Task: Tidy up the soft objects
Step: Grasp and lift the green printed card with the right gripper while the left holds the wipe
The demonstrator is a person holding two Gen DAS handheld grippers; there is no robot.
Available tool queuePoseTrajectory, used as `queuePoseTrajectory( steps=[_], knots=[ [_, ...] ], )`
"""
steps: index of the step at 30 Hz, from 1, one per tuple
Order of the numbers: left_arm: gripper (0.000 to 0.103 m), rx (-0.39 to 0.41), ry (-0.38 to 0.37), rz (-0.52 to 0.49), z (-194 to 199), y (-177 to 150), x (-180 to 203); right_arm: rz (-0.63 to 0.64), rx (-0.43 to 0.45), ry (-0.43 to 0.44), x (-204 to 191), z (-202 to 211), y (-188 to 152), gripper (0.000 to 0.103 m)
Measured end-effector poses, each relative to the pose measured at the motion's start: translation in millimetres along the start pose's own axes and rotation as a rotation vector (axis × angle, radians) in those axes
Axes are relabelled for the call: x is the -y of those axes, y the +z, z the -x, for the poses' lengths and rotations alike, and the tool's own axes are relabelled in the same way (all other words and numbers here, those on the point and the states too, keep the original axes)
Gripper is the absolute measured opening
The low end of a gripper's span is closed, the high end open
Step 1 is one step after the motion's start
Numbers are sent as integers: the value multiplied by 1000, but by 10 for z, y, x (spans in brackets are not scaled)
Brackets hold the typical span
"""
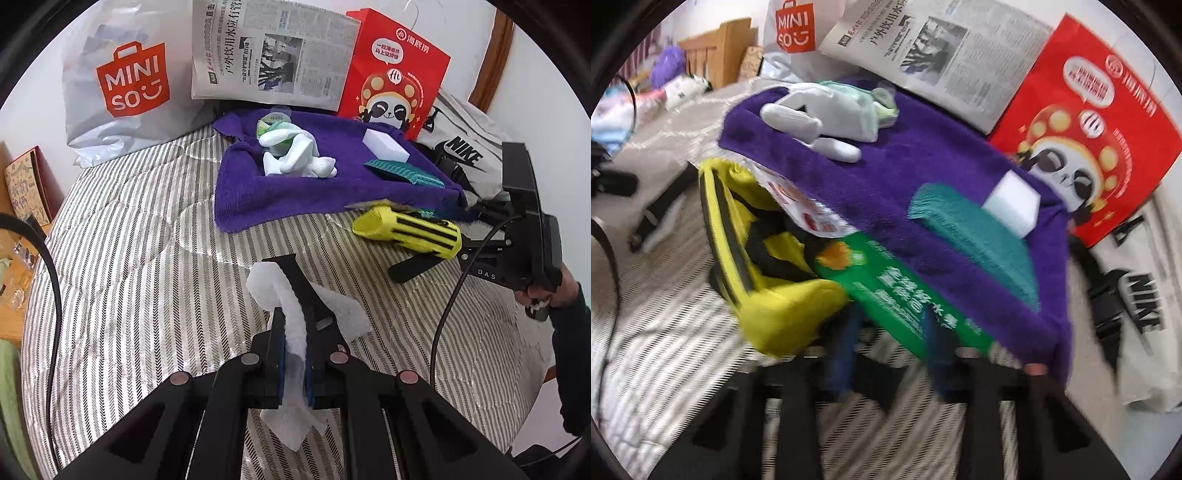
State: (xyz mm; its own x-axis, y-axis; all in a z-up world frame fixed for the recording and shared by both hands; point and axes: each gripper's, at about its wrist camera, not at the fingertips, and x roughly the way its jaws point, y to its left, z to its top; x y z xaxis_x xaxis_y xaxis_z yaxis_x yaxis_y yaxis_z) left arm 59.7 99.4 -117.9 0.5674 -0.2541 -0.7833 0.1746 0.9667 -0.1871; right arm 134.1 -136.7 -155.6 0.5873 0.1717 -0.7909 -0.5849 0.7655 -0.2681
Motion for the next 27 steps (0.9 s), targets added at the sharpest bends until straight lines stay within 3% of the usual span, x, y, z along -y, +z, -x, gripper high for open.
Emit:
queuePoseTrajectory(
  steps=[3, 10, 21, 27],
  knots=[
    [8, 5, -1, 6, 34, 0, -30, 8, 12, -33, -51, 65, -7, 21],
    [8, 5, -34, 38, 32, 0, -125, -57, 57, 25, 32, 314, 51, 15],
    [8, -5, -57, 86, -51, 28, -232, 33, -21, -60, -34, -74, 167, 17],
    [7, -37, -51, 93, -187, 3, -261, -46, 15, 6, 74, 39, 146, 10]
  ],
)
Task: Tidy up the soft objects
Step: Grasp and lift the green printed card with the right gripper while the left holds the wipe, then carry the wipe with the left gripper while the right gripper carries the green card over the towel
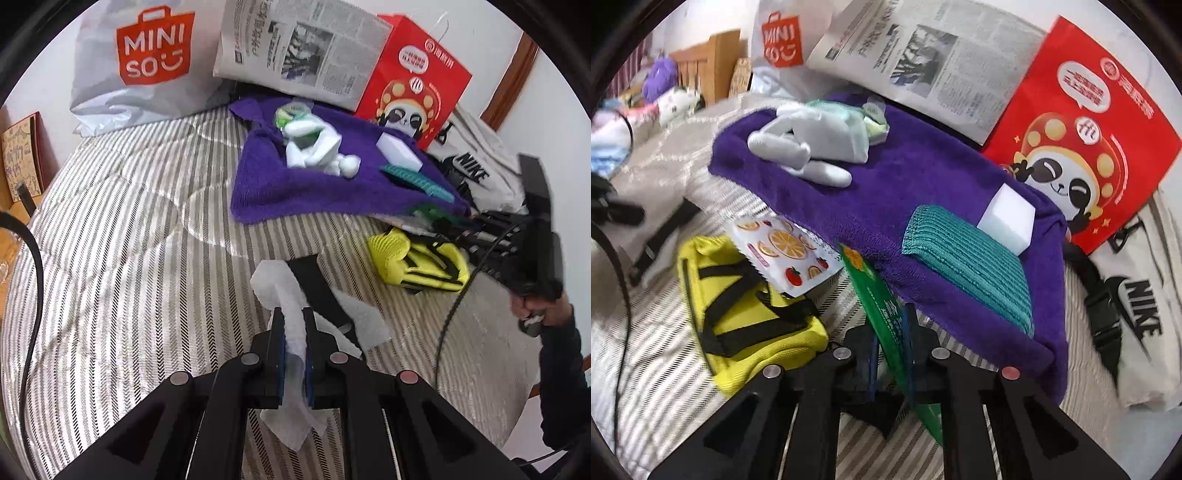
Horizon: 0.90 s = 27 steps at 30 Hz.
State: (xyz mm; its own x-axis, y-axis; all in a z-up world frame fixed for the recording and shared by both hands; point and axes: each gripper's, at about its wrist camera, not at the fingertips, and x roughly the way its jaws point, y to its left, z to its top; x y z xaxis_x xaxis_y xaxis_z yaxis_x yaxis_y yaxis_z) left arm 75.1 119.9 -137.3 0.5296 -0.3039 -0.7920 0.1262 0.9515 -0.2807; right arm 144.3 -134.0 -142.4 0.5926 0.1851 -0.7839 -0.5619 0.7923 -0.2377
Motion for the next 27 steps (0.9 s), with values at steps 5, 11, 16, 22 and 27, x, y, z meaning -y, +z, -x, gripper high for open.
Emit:
queuePoseTrajectory(
  steps=[5, 11, 16, 22, 27],
  knots=[
    [7, 47, 5, 12, 203, 30, -18, -82, 8, 29, 109, 189, -38, 6],
    [7, 103, -24, 2, 532, 90, 79, -148, 18, 60, 169, 362, -82, 5],
    [7, 137, -65, -50, 726, 155, 342, -192, 20, 67, 196, 477, -125, 5],
    [7, 148, -108, -113, 763, 279, 674, -268, 12, 72, 293, 596, -210, 5],
    [7, 157, -128, -116, 759, 365, 748, -304, 13, 74, 374, 684, -284, 5]
  ],
)
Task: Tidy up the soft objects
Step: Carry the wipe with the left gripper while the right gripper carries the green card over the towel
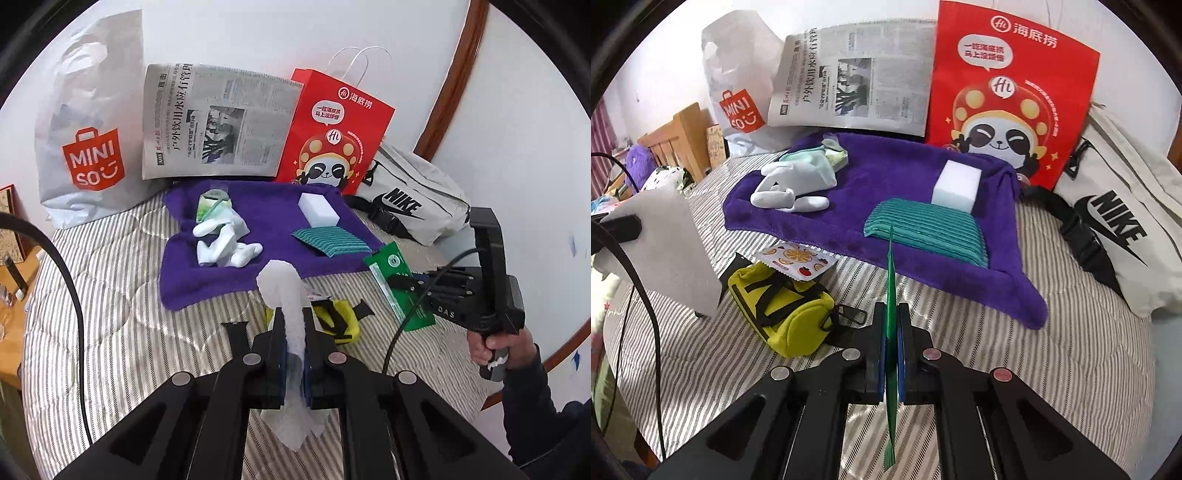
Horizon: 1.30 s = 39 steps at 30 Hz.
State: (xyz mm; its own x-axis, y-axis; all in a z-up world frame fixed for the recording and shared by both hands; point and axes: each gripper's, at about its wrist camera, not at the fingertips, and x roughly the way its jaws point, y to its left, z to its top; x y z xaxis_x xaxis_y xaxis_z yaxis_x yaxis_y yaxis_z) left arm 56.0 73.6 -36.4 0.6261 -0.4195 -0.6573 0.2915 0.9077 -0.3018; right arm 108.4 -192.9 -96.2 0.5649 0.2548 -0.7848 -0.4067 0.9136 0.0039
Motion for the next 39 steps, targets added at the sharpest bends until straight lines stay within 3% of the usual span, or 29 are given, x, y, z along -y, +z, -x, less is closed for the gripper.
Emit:
queuePoseTrajectory(
  steps=[12, 20, 26, 30, 39],
  knots=[
    [7, 4, -3, 21, -171, 206, -70, -51, 10, -5, 147, 64, 173, 5],
    [7, 2, 3, 8, -419, 482, -77, -51, 26, -33, 254, 14, 460, 5],
    [7, 12, 1, -6, -601, 791, -73, -55, 28, -80, 400, -134, 735, 5],
    [7, 5, 9, -26, -800, 985, -66, -33, 13, -158, 473, -331, 899, 5],
    [7, -53, 0, -28, -1367, 1214, -189, -83, -63, -187, 739, -795, 1086, 5]
  ],
)
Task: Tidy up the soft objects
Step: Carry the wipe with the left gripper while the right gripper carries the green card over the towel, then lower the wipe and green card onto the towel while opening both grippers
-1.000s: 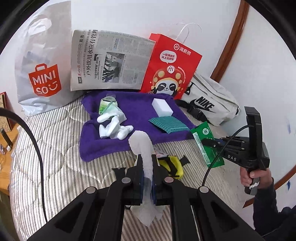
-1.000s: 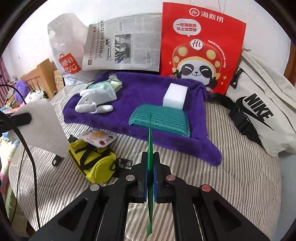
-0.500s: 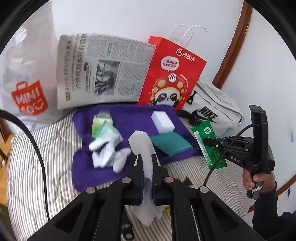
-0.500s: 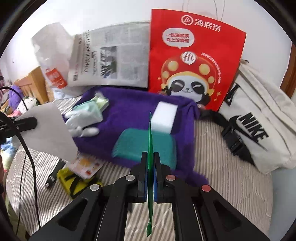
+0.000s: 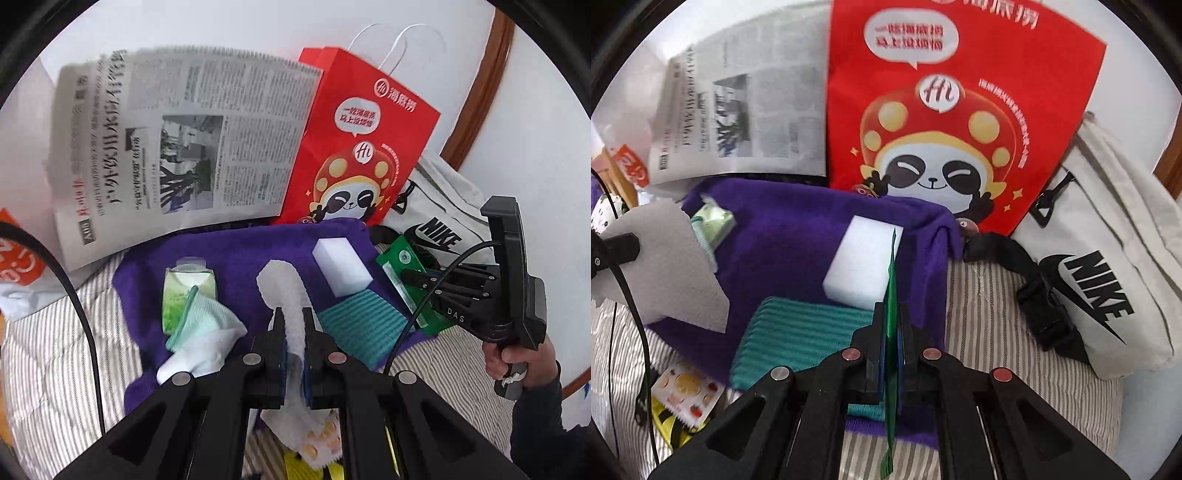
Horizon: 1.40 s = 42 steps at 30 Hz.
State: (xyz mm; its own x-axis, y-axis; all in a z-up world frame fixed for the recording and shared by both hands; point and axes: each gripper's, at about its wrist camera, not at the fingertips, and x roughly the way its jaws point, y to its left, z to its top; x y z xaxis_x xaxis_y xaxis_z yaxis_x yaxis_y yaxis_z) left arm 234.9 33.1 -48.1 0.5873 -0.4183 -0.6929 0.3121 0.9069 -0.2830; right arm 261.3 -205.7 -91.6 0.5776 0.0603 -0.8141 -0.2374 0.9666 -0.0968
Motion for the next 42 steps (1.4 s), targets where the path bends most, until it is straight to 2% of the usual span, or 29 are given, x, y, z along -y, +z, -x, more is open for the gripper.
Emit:
queuePoseTrajectory(
  steps=[14, 16, 20, 23, 35, 37, 40, 42],
  knots=[
    [7, -29, -8, 20, -441, 167, -264, 31, -33, -110, -40, -432, 203, 4],
    [7, -42, -5, 20, -510, 167, -300, 32, -49, -100, -58, -515, 193, 4],
    [7, -73, 52, 3, -645, 142, -338, 26, -55, -60, -103, -572, 142, 5],
    [7, -98, 70, 3, -730, 134, -358, 30, -47, -63, -119, -583, 125, 5],
    [8, -138, 78, 8, -880, 47, -429, 22, -31, -2, -61, -556, 135, 7],
    [8, -139, 79, 7, -883, 40, -425, 15, -32, 9, -38, -549, 136, 9],
    [9, -145, 76, 5, -887, 31, -410, 11, -24, 10, 13, -488, 137, 20],
    [12, -148, 75, 3, -892, 28, -395, 9, -12, 14, 76, -470, 169, 35]
  ],
)
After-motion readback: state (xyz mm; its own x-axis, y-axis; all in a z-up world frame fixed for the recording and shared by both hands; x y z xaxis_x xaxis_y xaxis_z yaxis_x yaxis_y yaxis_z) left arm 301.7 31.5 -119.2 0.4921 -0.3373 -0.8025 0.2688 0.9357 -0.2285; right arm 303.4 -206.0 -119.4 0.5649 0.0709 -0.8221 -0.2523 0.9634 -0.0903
